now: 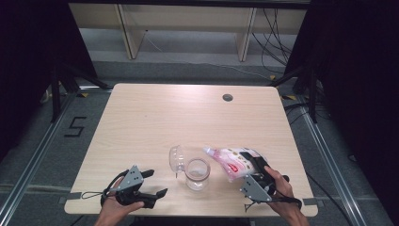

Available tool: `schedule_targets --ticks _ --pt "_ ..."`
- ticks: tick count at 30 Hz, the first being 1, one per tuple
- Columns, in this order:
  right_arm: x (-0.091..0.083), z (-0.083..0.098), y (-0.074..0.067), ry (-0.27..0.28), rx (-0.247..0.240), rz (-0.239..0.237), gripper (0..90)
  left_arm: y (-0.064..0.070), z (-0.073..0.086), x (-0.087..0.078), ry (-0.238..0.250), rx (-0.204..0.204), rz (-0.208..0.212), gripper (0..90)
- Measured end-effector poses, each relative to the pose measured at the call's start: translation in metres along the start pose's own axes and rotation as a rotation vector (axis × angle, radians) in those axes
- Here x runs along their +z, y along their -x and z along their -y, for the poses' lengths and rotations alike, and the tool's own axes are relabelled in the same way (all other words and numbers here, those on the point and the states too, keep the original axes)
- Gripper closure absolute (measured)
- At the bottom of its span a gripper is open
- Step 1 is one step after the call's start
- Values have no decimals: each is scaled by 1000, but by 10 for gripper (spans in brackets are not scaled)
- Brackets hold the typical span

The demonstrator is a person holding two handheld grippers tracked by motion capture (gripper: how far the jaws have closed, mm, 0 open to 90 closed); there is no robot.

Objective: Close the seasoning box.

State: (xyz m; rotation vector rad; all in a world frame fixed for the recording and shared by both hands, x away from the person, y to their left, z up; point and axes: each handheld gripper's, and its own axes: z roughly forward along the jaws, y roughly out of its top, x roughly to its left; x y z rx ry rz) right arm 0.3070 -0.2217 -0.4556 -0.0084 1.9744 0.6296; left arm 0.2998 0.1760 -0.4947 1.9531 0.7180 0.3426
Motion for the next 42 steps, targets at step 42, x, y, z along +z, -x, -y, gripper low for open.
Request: schedule_targets --ticks 42 --pt "4 -28 -13 -85 -586 41 511 1 2 3 -14 -2 7 166"
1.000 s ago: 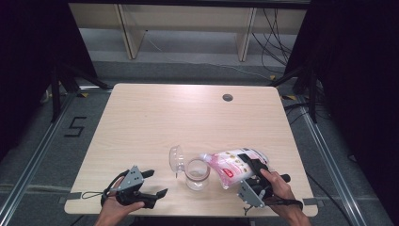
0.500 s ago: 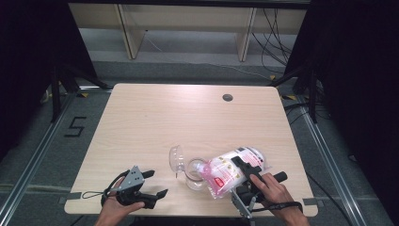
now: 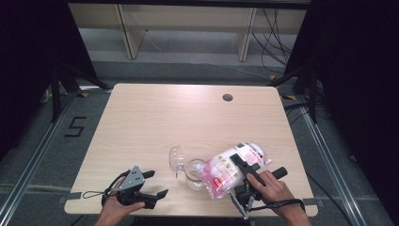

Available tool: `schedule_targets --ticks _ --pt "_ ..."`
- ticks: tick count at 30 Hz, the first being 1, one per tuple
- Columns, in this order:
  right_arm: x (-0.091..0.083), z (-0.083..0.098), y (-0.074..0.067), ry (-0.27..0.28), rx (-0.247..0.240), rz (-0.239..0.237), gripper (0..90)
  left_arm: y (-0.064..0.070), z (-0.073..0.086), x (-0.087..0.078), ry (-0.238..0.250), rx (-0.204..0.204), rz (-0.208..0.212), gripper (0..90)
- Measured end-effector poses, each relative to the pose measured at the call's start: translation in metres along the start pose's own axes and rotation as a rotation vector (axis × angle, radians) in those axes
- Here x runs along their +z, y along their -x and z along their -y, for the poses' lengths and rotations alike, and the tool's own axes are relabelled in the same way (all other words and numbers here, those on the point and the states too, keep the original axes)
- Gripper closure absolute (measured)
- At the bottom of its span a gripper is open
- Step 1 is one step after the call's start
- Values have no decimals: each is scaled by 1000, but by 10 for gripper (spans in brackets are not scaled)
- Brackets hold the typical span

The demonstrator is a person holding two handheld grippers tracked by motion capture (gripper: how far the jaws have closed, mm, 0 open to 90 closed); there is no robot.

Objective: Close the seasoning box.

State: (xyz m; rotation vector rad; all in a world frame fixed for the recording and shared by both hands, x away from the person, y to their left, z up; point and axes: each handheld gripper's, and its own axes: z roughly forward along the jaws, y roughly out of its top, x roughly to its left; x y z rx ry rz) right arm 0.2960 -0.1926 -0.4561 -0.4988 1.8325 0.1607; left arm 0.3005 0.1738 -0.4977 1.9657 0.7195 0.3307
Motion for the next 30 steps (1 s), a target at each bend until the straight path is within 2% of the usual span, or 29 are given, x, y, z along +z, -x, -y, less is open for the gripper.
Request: schedule_targets --ticks 1,3,5,6,7,8,10,12,14,19,20,21,28,29,30 --pt "1 -1 3 5 -46 17 512 1 0 -1 -8 -16 -9 166" --pt "1 -1 3 3 -51 17 512 1 0 -1 -9 -17 -10 166" --pt "0 0 5 -2 -77 18 513 1 1 1 0 -28 1 166" --pt "0 -1 5 -9 -83 19 513 0 0 0 -6 -5 0 166" --pt "0 -1 5 -9 -83 19 513 1 0 1 1 -15 0 166" --pt "0 0 2 -12 -58 28 514 0 0 0 -10 -1 1 166" --pt "0 -1 6 -16 -105 22 514 2 1 1 -4 -29 0 166" --pt "1 -2 9 -6 -141 35 515 1 0 1 -1 -13 1 166" --pt "0 -1 7 -13 -107 38 517 0 0 1 -1 -11 -1 166" --pt "1 -2 8 -10 -142 38 520 0 1 1 0 -12 -1 166" --pt "1 -2 8 -11 -149 39 520 -1 0 0 -13 4 -2 166" --pt "1 -2 9 -19 -160 42 521 -1 1 0 -12 2 -3 166" --pt "-1 -3 10 -31 -185 39 524 -2 0 0 -10 5 -10 166" --pt "-1 -3 10 -35 -180 40 524 0 1 0 -10 -25 -15 166" --pt "-1 -3 9 -33 -180 53 525 0 1 0 -10 -20 -11 166"
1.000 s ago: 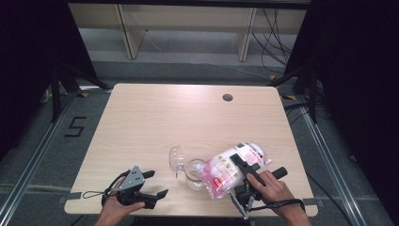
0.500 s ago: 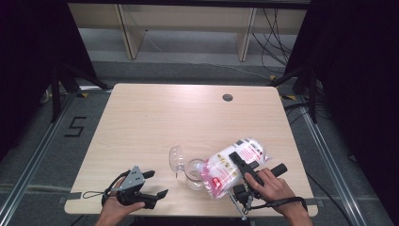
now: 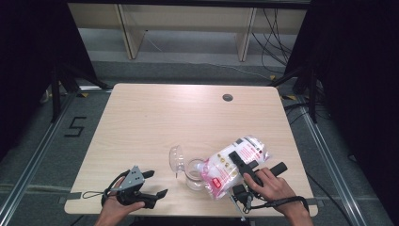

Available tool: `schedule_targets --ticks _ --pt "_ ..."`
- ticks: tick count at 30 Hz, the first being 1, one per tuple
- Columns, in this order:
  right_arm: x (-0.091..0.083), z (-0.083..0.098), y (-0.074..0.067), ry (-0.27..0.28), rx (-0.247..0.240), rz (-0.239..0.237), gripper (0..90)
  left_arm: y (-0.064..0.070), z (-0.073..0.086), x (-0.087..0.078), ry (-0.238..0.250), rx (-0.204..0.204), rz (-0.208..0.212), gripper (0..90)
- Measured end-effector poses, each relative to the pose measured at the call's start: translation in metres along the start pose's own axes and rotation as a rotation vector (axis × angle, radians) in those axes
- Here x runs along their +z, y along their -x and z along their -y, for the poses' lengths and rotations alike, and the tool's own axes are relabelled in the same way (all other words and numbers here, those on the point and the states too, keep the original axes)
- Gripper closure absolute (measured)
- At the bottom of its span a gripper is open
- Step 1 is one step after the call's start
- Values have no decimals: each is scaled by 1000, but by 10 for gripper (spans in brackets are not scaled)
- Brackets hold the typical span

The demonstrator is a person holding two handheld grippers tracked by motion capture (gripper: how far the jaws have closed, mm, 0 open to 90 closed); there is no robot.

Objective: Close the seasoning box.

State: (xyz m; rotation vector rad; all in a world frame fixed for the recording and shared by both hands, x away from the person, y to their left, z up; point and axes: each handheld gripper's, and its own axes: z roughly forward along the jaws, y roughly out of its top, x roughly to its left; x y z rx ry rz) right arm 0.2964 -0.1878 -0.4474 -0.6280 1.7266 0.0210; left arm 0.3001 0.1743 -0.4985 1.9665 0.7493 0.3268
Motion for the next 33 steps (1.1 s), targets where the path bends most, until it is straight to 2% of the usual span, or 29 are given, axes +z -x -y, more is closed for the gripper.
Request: schedule_targets --ticks 1,5,7,9,11,12,13,16,17,20,21,22,25,26,27,30,33 --pt "0 0 0 -2 -13 1 525 -1 0 0 8 17 6 166" --pt "0 0 0 -12 -18 6 527 0 0 1 12 9 7 166" --pt "1 1 1 1 -38 8 528 0 0 1 10 10 7 166" --pt "1 2 0 -6 -37 3 529 -1 0 0 0 24 6 166" --pt "2 2 1 -7 -50 14 529 -1 0 0 0 24 5 166" --pt "1 3 1 -15 -39 17 530 -1 0 0 0 23 5 166" --pt "1 3 2 -12 -53 10 530 -1 0 0 0 24 5 166" --pt "0 3 2 -17 -48 22 531 -1 0 0 0 22 6 166" --pt "1 3 2 -17 -65 28 531 -1 0 0 -1 22 6 166" --pt "1 2 1 -22 -63 26 533 -1 0 0 -2 22 6 166" --pt "2 2 0 -15 -57 38 533 -1 0 0 -1 22 7 166" --pt "2 2 0 -15 -57 38 533 0 0 1 10 9 7 166" --pt "2 3 2 -28 -82 35 534 -1 0 0 6 17 6 166" --pt "3 3 4 -20 -119 35 534 -2 0 0 -3 27 3 166" --pt "2 3 2 -29 -89 35 535 -1 0 0 -2 25 3 166" --pt "1 3 2 -28 -77 38 536 0 0 1 12 8 8 166" --pt "1 3 2 -24 -73 38 536 -1 0 0 2 20 5 166"
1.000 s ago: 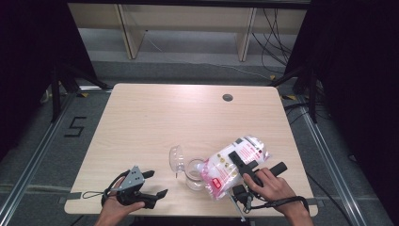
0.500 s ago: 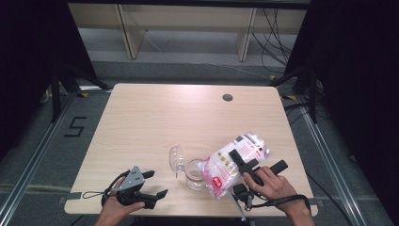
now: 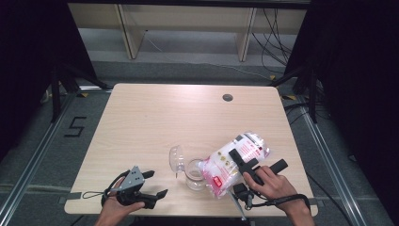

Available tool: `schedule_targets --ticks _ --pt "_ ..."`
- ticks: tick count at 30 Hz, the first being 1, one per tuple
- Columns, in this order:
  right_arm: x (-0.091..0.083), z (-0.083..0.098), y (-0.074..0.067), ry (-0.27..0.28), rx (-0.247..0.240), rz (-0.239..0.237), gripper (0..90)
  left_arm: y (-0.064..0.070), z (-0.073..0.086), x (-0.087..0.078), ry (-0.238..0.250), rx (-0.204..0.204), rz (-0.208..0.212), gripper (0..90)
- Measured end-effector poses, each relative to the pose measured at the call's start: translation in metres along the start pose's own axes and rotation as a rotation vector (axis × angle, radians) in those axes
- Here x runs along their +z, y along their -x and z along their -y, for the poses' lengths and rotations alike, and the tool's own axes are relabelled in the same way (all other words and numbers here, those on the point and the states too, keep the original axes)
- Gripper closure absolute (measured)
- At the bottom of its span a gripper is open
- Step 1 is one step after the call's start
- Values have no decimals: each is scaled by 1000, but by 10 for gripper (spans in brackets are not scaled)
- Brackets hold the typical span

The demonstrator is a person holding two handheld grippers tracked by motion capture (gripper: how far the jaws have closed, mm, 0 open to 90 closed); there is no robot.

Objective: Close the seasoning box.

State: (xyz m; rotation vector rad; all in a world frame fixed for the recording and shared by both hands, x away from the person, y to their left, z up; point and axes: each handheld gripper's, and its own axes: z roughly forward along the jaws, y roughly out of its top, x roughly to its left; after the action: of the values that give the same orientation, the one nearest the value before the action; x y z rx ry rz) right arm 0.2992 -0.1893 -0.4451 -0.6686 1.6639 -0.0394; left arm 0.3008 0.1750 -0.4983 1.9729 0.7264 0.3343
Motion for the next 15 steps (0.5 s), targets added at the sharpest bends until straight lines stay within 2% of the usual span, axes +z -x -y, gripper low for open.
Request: schedule_targets --ticks 3,11,15 --pt "0 0 0 0 -7 0 537 1 0 1 10 -10 2 166" --pt "-1 0 0 2 -1 0 539 0 0 0 4 -2 1 166" --pt "0 0 1 12 -24 -3 540 1 0 0 6 -8 1 166"
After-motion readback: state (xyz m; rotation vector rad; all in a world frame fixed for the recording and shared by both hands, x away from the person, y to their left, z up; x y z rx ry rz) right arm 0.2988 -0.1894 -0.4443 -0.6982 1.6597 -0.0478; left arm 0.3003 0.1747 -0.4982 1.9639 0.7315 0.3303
